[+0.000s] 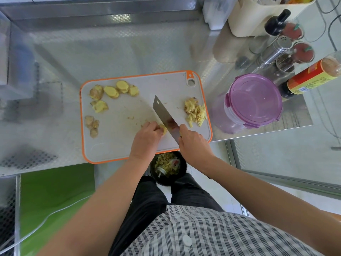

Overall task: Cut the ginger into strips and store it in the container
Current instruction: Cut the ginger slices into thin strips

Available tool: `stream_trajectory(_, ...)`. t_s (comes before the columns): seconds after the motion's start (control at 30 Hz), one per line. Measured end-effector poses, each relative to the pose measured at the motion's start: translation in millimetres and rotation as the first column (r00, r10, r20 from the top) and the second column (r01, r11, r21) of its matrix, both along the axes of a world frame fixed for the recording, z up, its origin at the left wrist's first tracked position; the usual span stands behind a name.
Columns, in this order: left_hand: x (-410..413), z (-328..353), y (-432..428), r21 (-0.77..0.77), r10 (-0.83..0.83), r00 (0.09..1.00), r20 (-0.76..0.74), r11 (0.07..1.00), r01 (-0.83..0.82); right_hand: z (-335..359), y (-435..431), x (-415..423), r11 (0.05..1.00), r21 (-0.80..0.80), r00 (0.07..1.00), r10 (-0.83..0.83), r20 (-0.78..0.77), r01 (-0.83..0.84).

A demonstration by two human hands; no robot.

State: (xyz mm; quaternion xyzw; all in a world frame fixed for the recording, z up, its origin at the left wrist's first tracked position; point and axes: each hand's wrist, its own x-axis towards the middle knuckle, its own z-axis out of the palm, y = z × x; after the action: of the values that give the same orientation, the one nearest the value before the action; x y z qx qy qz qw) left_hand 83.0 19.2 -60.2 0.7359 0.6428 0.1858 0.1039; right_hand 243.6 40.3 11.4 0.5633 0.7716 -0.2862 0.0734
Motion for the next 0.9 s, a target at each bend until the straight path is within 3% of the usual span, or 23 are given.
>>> stream_trajectory(0.63,-0.7,-1.8,-1.2,-0.017,0.014,0.998,0.056,1.0,-0.013,-14.3,0.7,-16.8,0.999,0.015,0.993,0.046,0.106,-0.048)
stream_trajectory(0.9,-1.6,-1.4,-0.5,-0.026,0.02,0.997,0.079,1.0,-0.018,-12.7,6.6,-6.8,0.999,0.044,1.0,0.019,-0.011,-0.019)
